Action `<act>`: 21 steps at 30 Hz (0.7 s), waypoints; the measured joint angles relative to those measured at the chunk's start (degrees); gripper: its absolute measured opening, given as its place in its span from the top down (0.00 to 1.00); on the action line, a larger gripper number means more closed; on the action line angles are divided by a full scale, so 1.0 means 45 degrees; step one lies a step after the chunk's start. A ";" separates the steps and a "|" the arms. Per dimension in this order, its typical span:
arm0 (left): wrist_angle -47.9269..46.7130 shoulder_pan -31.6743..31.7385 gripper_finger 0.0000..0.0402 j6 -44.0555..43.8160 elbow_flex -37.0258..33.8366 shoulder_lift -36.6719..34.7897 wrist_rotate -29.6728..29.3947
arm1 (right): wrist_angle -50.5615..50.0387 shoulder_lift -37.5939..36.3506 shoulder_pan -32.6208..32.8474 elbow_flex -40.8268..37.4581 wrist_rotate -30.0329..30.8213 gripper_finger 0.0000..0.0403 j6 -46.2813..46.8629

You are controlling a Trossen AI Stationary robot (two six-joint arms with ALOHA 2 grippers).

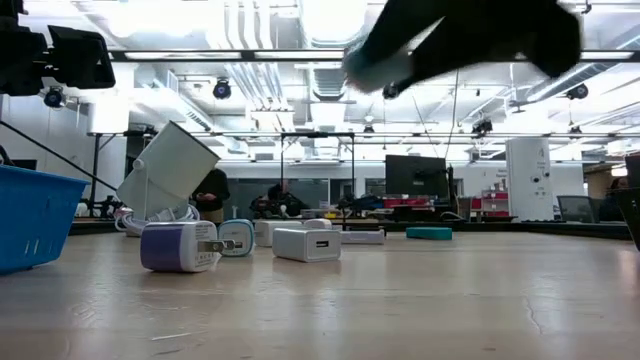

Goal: Pick & Place Office items
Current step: Put the bottom light blue charger adapter into the black bin

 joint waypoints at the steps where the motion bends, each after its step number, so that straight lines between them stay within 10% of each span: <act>1: 0.0000 -0.0001 0.42 -0.0005 -0.0003 0.0000 0.0001 | -0.0433 -0.0291 0.0030 0.0000 -0.0240 0.66 0.0058; 21: 0.0000 -0.0005 0.42 -0.0003 0.0000 0.0068 0.0005 | -0.6113 -0.4313 0.0255 -0.0010 -0.6463 0.66 0.3668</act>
